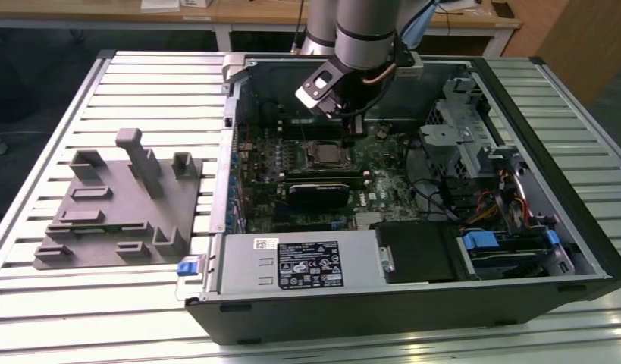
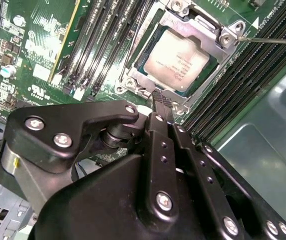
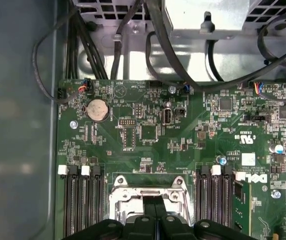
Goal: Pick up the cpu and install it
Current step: 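Close the cpu cover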
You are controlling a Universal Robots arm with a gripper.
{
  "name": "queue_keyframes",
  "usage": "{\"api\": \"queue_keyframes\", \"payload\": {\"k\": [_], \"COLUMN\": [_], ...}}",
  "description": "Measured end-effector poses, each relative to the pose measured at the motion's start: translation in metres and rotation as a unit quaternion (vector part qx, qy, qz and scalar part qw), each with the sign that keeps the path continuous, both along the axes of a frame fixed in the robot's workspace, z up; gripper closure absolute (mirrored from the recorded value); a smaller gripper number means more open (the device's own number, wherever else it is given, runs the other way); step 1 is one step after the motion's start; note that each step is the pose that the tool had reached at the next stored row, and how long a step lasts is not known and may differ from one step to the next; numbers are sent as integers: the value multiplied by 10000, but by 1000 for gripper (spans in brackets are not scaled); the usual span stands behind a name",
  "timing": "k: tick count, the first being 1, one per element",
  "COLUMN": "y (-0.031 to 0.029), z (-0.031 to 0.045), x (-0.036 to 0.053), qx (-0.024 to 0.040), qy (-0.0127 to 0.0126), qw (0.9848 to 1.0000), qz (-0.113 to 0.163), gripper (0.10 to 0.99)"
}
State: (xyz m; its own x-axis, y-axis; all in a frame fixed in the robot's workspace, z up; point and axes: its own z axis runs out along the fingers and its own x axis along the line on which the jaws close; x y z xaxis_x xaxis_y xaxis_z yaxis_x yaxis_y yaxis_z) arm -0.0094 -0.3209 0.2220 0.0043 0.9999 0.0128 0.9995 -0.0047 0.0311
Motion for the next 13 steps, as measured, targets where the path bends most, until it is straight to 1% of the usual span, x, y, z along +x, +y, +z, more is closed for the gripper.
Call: {"api": "queue_keyframes", "payload": {"k": [1,3,7,13], "y": [-1,-3,-3,-3], "z": [-7,-19,-29,-51], "x": [-13,-42,-94,-241], "qx": [0,0,-1,-1], "qy": [-13,-24,-26,-26], "qw": [10000,10000,10000,10000], "qz": [0,1,1,1], "gripper": [980,980,980,980]}}
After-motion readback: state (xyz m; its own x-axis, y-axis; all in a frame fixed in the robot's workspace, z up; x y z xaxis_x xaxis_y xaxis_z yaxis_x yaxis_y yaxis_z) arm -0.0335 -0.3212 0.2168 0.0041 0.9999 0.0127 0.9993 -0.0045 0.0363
